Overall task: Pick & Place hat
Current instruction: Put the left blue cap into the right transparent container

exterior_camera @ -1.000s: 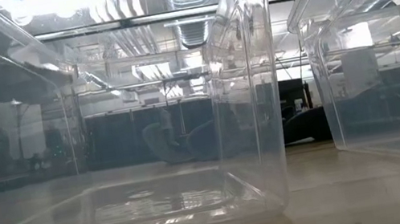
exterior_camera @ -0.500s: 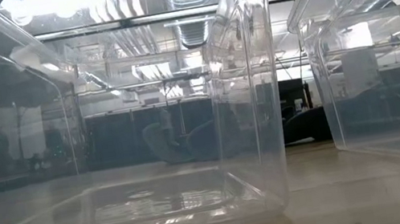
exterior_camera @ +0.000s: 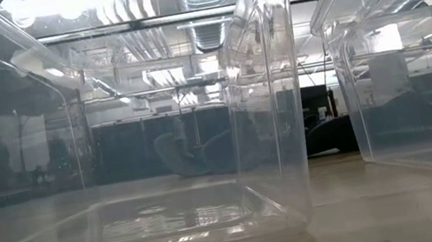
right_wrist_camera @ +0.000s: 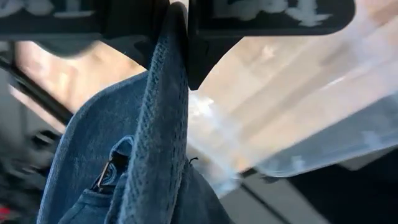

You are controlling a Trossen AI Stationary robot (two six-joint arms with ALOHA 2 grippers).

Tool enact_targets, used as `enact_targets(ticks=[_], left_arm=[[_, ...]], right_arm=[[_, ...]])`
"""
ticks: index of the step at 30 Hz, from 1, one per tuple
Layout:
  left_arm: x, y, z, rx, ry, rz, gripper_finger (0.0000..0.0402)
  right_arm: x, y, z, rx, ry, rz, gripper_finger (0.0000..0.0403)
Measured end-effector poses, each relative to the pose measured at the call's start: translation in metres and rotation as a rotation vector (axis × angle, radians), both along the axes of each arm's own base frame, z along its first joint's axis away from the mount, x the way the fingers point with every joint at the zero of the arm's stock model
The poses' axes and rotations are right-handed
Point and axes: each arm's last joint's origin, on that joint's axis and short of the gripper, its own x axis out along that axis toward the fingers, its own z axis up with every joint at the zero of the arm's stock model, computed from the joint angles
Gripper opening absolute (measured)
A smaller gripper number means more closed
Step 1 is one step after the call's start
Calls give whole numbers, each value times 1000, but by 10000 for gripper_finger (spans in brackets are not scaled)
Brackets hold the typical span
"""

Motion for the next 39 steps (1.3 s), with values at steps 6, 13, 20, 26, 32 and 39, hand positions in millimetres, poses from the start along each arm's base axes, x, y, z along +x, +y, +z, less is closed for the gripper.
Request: enact_targets(ticks=[6, 13, 20, 26, 32, 39], left_arm=[[0, 0, 0, 0, 1, 0, 133], [0, 0, 0, 0, 2, 0, 133], [0, 0, 0, 0, 2, 0, 133], [0, 0, 0, 1, 3, 0, 133], [0, 0, 0, 0, 3, 0, 133], [0, 0, 0, 1, 3, 0, 133]], right_arm=[[2, 30, -25, -309, 82, 30, 11], [4, 51, -54, -574, 198, 35, 11], [2, 55, -72, -767, 327, -41, 11], [11, 66, -73, -726, 357, -105, 21], [25, 79, -64, -680, 349, -234, 53], [30, 86, -68, -700, 372, -313, 102]])
